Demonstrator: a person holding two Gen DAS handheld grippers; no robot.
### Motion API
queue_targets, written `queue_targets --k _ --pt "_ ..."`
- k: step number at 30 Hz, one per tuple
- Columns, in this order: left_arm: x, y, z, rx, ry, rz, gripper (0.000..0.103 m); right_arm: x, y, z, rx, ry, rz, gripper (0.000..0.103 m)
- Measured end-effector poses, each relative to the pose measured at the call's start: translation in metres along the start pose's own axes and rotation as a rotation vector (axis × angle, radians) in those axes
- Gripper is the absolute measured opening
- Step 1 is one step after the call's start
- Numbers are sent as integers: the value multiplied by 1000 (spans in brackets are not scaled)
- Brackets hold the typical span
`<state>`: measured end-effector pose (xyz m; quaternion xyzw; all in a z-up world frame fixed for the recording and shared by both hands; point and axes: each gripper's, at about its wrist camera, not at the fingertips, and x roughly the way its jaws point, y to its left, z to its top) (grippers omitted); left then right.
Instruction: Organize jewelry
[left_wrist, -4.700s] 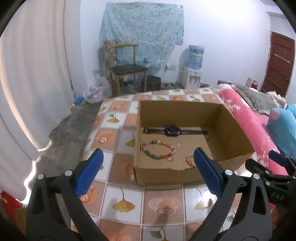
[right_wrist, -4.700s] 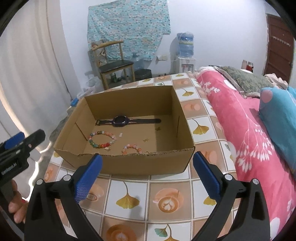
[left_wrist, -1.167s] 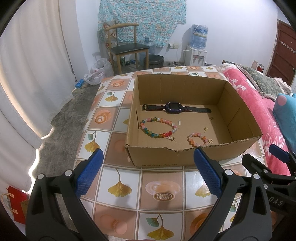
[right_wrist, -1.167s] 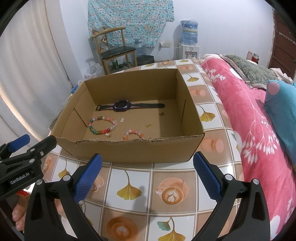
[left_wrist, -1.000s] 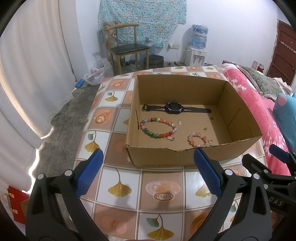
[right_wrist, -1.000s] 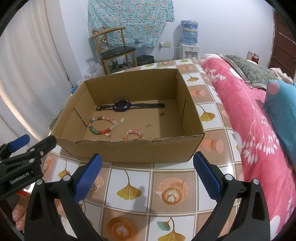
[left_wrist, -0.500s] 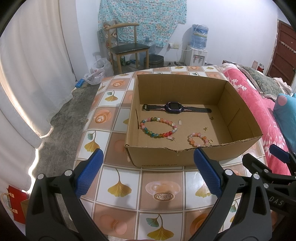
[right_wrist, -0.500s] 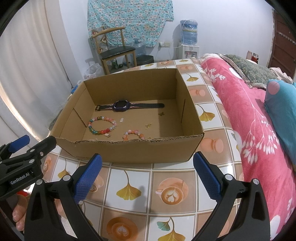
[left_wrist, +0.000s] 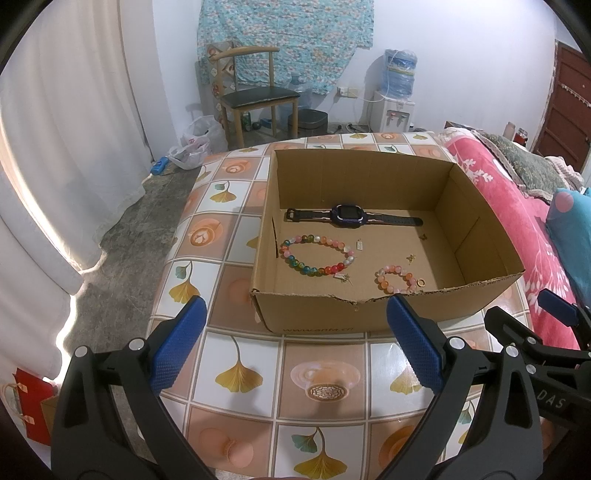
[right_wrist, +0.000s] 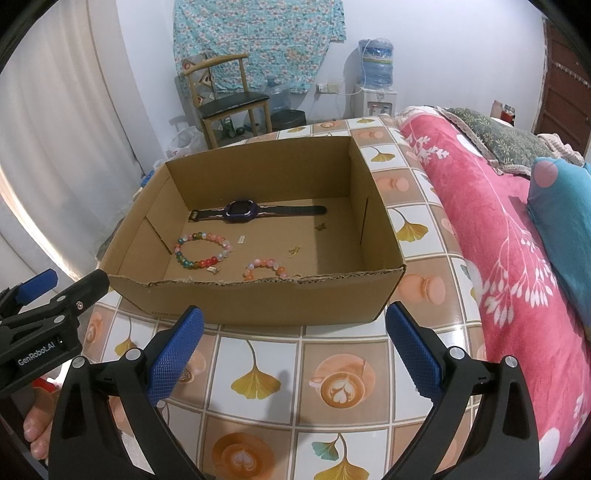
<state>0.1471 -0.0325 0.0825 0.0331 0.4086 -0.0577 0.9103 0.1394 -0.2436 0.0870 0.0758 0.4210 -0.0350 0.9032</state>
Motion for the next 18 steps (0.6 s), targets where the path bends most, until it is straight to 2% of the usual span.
queue_targets --k 18 --pt "0 1 0 -4 2 -1 94 -1 -1 0 3 -1 -6 96"
